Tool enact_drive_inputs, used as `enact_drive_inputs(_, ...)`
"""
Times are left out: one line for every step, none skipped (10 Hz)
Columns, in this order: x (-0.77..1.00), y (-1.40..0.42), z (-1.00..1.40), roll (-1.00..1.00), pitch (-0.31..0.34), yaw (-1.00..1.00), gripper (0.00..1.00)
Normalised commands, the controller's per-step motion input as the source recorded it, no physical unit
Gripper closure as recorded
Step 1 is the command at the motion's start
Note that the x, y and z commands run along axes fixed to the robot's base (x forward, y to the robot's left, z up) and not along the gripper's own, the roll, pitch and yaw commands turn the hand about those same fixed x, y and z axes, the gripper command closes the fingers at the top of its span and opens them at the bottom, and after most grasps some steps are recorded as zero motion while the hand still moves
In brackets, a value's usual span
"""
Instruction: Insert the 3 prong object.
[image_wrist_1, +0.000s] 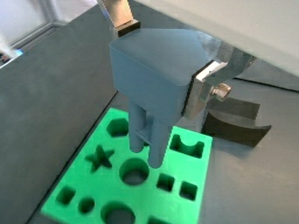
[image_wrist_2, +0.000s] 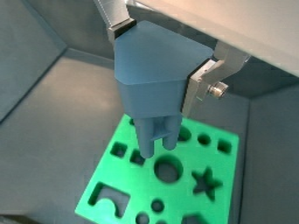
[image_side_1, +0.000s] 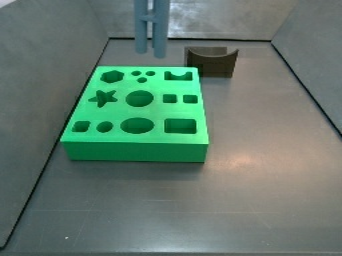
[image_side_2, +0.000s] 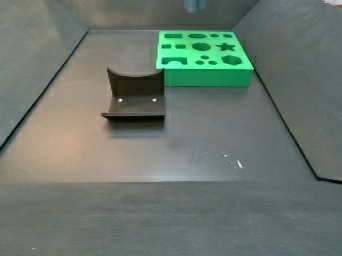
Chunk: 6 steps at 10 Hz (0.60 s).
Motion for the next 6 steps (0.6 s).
enact_drive_inputs(-0.27,0.60,-0.25,0.00,0.000,-0.41,1.00)
enact_drive_inputs(-0.35,0.73,-0.23,0.00,0.000,-0.26,1.00)
enact_drive_inputs(-0.43,1.00,-0.28,0.00,0.000,0.00,1.00)
enact_drive_inputs(-0.38,1.00,-0.57,0.00,-0.056,0.00,1.00)
enact_drive_inputs(-0.38,1.00,-0.61,0.00,-0.083,0.00,1.00)
enact_drive_inputs(-0.44,0.23,-0.58,0.00,-0.129,-0.75,1.00)
